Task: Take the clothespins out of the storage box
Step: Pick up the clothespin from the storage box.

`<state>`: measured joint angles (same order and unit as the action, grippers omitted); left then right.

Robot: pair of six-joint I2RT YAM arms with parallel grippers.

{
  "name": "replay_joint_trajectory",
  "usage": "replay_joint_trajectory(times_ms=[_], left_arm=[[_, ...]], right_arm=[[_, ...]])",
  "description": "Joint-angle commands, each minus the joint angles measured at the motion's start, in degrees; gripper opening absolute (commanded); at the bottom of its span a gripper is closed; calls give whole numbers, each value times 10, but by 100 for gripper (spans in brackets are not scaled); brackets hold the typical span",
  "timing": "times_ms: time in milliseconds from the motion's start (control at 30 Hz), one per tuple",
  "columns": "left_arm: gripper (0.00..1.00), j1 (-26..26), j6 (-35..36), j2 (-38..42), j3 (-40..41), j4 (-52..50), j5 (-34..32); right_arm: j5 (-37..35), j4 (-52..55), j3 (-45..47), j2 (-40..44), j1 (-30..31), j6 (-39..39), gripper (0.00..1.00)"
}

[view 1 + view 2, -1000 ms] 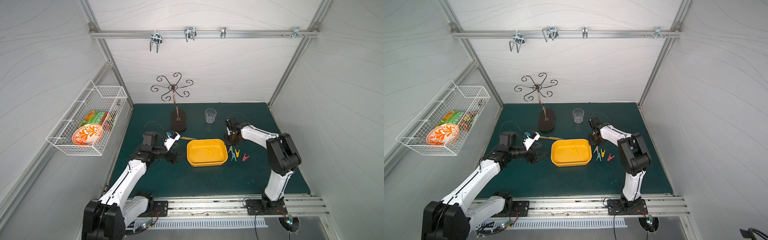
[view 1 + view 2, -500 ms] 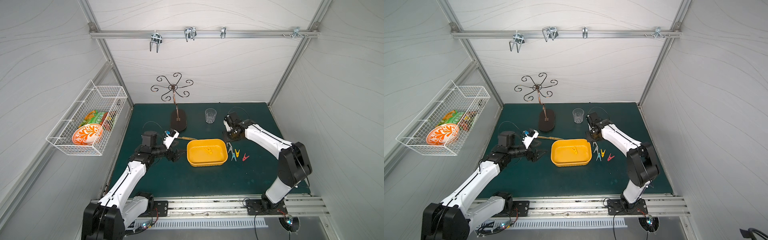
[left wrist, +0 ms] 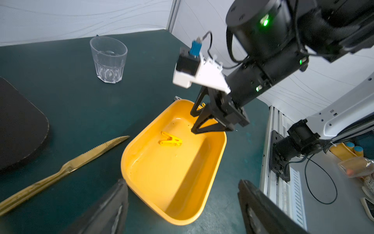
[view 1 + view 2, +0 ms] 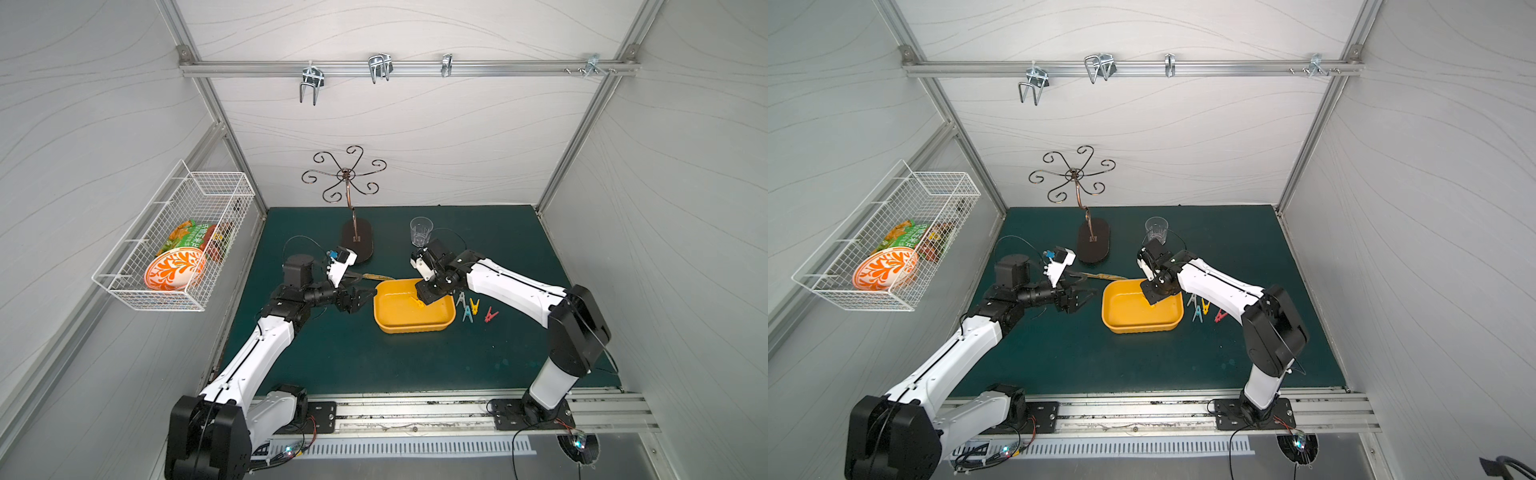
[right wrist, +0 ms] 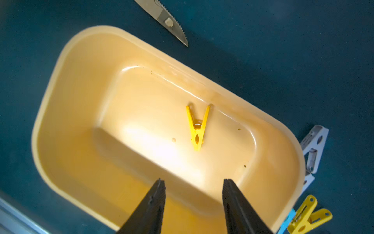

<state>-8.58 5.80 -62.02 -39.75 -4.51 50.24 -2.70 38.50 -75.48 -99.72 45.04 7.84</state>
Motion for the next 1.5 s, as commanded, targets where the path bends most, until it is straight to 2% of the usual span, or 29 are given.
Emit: replay_joint_trajectory(times_ms=[0, 333, 767, 900, 1000, 1100, 1300, 1467], left_arm=[[87, -1, 15, -9, -37, 13, -22], [87, -2, 37, -5, -34, -7, -44], [87, -2, 34, 7, -20, -4, -60], [87, -2, 32, 8, -17, -1, -67], [87, -2, 32, 6, -16, 2, -68], [87, -2, 32, 6, -16, 4, -69], [87, -2, 34, 5, -15, 4, -69], [87, -3, 35, 6, -12, 3, -71]], right_arm=[[-13, -31, 11, -25, 13, -14, 53], [-61, -78, 30, -73, 24, -14, 53], [-72, -95, 39, -115, 35, -15, 34], [-71, -97, 44, -113, 35, -15, 23], [-71, -97, 46, -103, 36, -18, 13], [-70, -95, 52, -80, 35, -24, 7], [-52, -87, 69, -1, 32, -32, 5], [-59, -67, 76, 60, 1, -10, 5]])
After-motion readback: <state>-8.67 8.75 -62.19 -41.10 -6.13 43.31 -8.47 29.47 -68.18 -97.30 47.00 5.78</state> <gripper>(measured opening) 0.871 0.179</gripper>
